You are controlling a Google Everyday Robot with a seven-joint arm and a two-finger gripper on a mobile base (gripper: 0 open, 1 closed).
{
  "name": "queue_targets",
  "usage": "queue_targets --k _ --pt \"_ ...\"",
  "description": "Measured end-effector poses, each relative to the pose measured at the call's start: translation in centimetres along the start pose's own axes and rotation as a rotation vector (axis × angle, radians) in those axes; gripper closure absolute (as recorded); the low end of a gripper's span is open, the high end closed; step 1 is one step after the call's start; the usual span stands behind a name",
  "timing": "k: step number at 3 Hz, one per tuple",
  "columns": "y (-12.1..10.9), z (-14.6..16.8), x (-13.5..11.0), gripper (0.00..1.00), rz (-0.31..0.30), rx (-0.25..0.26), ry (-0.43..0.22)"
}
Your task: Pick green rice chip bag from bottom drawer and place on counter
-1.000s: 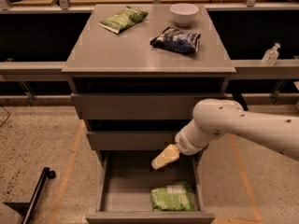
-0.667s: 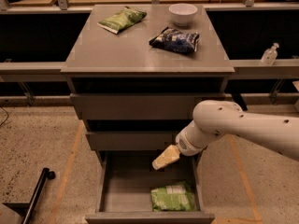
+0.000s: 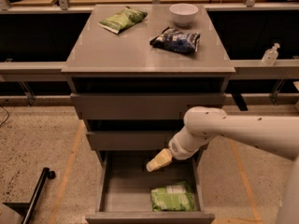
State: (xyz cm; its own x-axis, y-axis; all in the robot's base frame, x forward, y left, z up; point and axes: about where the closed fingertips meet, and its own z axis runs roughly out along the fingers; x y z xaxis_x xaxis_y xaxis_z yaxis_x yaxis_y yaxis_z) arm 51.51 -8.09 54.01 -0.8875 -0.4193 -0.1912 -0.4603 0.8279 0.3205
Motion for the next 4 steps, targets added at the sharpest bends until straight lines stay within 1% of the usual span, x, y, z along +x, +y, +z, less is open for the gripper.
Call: queue_targets --k 1,2,3,4 --pt "-1.4 6.1 0.1 0.0 0.106 -0.042 0.053" --pt "-2.3 11.0 1.2 0.0 0.188 -0.095 0.096" --pt "-2.3 11.0 1.2 0.0 0.188 -0.095 0.097" --pt "-3.0 12.9 1.2 0.0 0.219 -0.093 0.112"
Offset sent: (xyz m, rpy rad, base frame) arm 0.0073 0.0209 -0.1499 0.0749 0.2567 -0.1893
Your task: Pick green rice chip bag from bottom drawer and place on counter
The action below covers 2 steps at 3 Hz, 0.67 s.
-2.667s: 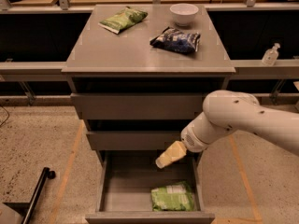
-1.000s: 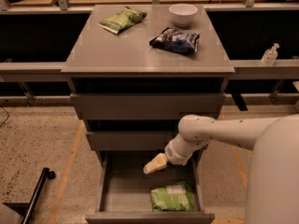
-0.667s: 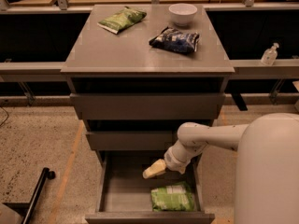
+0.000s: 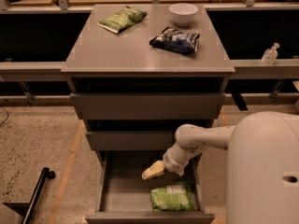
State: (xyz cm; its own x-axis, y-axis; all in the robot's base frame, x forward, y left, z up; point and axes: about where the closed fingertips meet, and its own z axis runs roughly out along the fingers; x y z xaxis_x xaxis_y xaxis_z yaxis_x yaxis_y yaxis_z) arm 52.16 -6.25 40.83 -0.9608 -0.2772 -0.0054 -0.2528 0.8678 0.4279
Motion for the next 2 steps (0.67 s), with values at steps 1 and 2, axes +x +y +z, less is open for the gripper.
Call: queue_targets --k 1,2 --pt "-1.7 2.2 -1.0 0.0 0.041 0.008 0.003" --pt "-4.1 5.1 -2.1 0.0 0.092 0.041 0.004"
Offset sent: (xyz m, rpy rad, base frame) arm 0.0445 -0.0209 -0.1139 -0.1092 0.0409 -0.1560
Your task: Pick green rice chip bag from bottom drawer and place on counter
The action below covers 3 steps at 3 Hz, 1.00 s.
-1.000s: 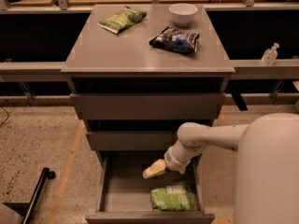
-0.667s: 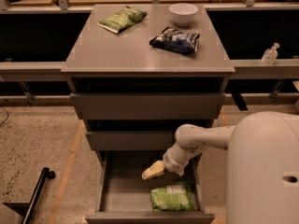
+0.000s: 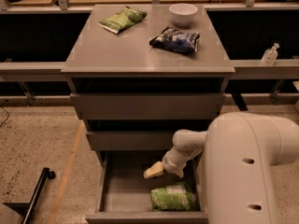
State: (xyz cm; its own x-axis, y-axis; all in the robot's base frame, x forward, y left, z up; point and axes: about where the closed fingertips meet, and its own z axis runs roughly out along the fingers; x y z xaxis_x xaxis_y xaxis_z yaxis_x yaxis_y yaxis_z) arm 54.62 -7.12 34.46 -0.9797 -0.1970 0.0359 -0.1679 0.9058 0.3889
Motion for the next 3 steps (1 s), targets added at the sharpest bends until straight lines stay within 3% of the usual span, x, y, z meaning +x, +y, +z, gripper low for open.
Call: queue_targets --k 1,2,3 --pt "-1.3 3.0 -0.7 0.0 0.046 -0.007 0.023" --pt "-1.6 3.7 -1.0 0.0 0.054 -0.011 0.026" --pt "-2.3 5.4 -1.2 0.0 0.102 0.005 0.043"
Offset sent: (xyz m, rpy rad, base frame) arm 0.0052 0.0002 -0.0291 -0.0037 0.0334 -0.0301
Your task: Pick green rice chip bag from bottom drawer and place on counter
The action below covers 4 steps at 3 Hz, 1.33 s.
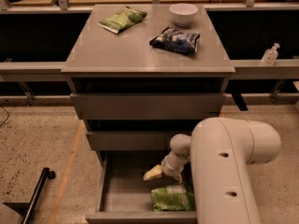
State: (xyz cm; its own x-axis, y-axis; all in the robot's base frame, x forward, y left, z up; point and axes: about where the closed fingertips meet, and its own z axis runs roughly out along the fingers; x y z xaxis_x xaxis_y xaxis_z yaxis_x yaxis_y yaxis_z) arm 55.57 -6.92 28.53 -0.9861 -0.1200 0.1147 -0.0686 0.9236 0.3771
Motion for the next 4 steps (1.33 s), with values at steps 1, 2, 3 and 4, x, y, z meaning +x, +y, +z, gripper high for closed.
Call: queue_targets --k 1,2,3,4 --pt "-1.1 2.9 -0.8 0.0 0.052 0.007 0.035" --pt "-2.4 6.7 -1.6 0.0 0.111 0.026 0.078" --pt "-3.0 9.3 -1.6 0.0 0.146 -0.008 0.103" --pt "-2.7 10.6 -1.4 0.0 0.158 -0.122 0.099"
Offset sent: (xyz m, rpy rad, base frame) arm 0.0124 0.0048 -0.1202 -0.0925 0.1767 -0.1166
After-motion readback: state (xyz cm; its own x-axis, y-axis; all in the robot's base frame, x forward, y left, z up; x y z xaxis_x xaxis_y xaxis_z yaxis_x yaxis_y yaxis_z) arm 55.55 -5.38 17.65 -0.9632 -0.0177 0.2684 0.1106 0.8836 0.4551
